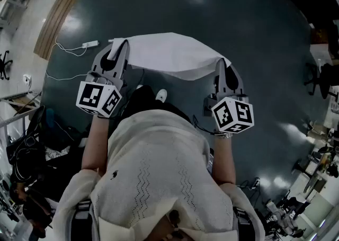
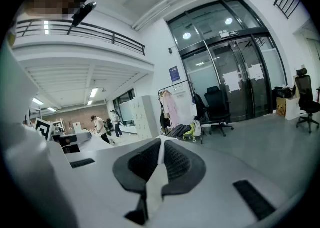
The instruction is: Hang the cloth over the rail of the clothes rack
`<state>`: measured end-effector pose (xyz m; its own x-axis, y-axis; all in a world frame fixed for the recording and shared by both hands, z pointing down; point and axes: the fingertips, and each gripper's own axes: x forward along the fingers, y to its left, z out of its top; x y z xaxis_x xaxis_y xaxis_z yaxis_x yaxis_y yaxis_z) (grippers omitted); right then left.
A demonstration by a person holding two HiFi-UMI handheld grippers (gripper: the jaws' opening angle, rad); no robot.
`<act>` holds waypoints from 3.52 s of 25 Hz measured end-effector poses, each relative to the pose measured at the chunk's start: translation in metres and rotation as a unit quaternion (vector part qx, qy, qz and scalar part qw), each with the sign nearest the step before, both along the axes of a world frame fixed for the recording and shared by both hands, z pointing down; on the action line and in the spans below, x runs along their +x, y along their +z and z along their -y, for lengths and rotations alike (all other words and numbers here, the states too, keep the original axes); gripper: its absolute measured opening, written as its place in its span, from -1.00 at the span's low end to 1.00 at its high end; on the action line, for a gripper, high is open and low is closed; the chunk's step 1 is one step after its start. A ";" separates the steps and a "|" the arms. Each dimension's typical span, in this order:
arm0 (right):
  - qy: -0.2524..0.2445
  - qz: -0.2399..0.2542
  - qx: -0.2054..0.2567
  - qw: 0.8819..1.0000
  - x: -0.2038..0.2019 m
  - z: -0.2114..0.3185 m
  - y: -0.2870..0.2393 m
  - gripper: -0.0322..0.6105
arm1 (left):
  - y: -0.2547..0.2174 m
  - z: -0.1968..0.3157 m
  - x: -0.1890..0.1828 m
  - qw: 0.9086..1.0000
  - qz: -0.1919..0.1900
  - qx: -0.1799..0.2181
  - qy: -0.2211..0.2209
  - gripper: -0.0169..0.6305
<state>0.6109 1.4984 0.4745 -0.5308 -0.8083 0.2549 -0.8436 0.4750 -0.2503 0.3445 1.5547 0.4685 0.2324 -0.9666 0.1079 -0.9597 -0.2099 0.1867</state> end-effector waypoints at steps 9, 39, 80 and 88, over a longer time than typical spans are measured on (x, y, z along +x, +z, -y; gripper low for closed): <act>0.013 0.011 0.007 1.000 -0.014 0.038 0.002 -0.82 | -0.001 0.033 -0.021 1.000 -0.004 0.007 -0.006 -0.90; 0.037 -0.008 -0.026 0.999 -0.206 0.408 0.008 -0.82 | 0.010 0.419 -0.203 0.999 -0.036 -0.010 0.028 -0.90; 0.009 0.005 -0.070 0.997 -0.359 0.961 0.047 -0.82 | 0.043 0.967 -0.360 0.999 -0.026 -0.041 0.010 -0.90; 0.053 0.007 -0.057 0.997 -0.455 1.078 0.031 -0.82 | 0.025 1.113 -0.453 0.997 -0.023 -0.023 0.073 -0.90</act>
